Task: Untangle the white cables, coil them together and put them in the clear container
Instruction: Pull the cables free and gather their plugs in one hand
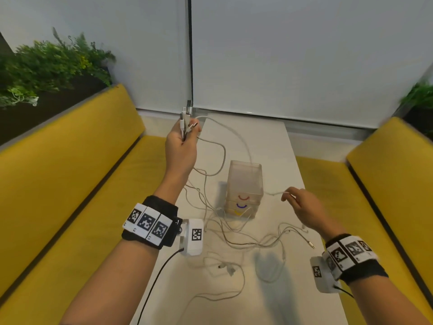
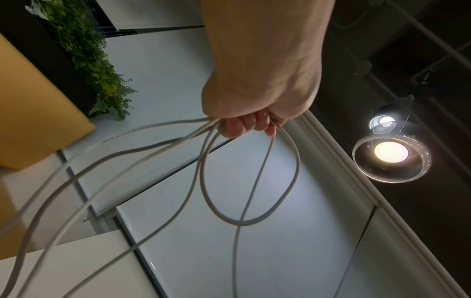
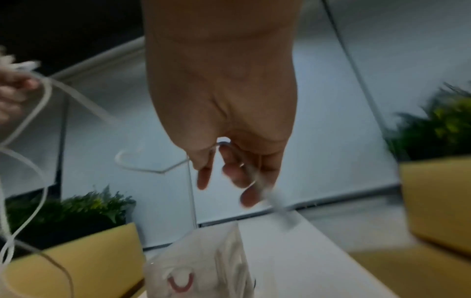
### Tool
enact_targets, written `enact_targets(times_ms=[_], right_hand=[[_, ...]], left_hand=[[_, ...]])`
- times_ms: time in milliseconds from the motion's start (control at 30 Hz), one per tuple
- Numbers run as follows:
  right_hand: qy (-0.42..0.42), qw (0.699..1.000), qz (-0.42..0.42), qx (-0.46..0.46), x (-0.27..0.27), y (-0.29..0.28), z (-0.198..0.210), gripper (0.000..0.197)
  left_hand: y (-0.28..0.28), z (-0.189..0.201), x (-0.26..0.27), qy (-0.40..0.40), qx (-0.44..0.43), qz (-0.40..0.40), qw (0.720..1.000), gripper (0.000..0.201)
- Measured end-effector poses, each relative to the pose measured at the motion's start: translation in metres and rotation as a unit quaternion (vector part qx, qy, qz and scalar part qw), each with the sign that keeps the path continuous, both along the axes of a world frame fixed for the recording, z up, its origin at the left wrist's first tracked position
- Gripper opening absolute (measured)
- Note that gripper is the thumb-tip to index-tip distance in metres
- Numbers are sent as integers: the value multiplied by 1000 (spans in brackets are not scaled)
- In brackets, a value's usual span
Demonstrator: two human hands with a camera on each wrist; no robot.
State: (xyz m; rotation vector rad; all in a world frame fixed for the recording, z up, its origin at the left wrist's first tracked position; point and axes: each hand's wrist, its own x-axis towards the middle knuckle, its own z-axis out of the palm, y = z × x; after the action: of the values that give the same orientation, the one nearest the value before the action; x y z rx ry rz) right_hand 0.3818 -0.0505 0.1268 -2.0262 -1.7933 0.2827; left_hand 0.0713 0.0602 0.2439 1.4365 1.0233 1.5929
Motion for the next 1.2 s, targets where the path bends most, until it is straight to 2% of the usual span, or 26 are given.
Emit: enact_targets(times_ms=[67, 167, 267, 300, 367, 433, 500, 567, 600, 667, 700, 767, 800, 867, 900, 967, 1133, 1200], right_hand=[[-21, 999, -35, -35, 9, -1, -16, 21], [3, 983, -141, -116, 17, -7, -26, 42], [-103, 956, -241, -130, 16, -15, -25, 55], [-109, 953, -259, -117, 14, -16, -27, 60], [-54, 962, -255, -83, 1, -19, -33, 64], [43, 970, -230, -59, -15, -23, -45, 43], [190, 952, -229, -77, -32, -31, -53, 13], [317, 917, -230, -81, -40, -36, -64, 22], [329, 915, -219, -84, -41, -37, -71, 19], [265, 939, -167, -142, -42, -40, -83, 5], [222, 946, -136, -192, -43, -43, -92, 5], [162, 937, -84, -298, -51, -53, -111, 7], [130, 934, -67, -326, -55, -57, -124, 13], [50, 939, -60, -335, -60, -63, -148, 19], [24, 939, -70, -336, -61, -64, -157, 18], [7, 937, -91, -336, -61, -64, -177, 22], [-36, 946, -75, -313, -61, -60, -201, 13], [-26, 948, -83, -306, -61, -62, -210, 26]], left_hand=[[1, -2, -4, -3, 1, 10, 1000, 18], [1, -1, -6, -10, -6, 7, 1000, 21], [-3, -1, -1, 13, -9, -41, 999, 24], [-4, -1, 2, 23, -10, -59, 998, 23], [-9, -2, 10, 46, -9, -78, 996, 18], [-11, -4, 20, 60, -15, -77, 995, 12], [-13, -6, 27, 71, -19, -77, 994, 11], [-12, -7, 30, 83, -17, -90, 992, 12], [-11, -8, 31, 89, -18, -96, 991, 14], [-10, -10, 33, 111, -29, -103, 988, 30], [-10, -11, 34, 124, -44, -105, 986, 35], [-9, -15, 35, 139, -85, -117, 980, 32], [-8, -17, 35, 138, -96, -128, 977, 38], [-9, -18, 34, 140, -107, -136, 975, 48], [-11, -16, 34, 135, -109, -137, 975, 43], [-14, -11, 33, 112, -108, -144, 977, 33], [-21, -3, 29, 68, -89, -147, 983, 34], [-22, -2, 27, 60, -85, -144, 984, 35]])
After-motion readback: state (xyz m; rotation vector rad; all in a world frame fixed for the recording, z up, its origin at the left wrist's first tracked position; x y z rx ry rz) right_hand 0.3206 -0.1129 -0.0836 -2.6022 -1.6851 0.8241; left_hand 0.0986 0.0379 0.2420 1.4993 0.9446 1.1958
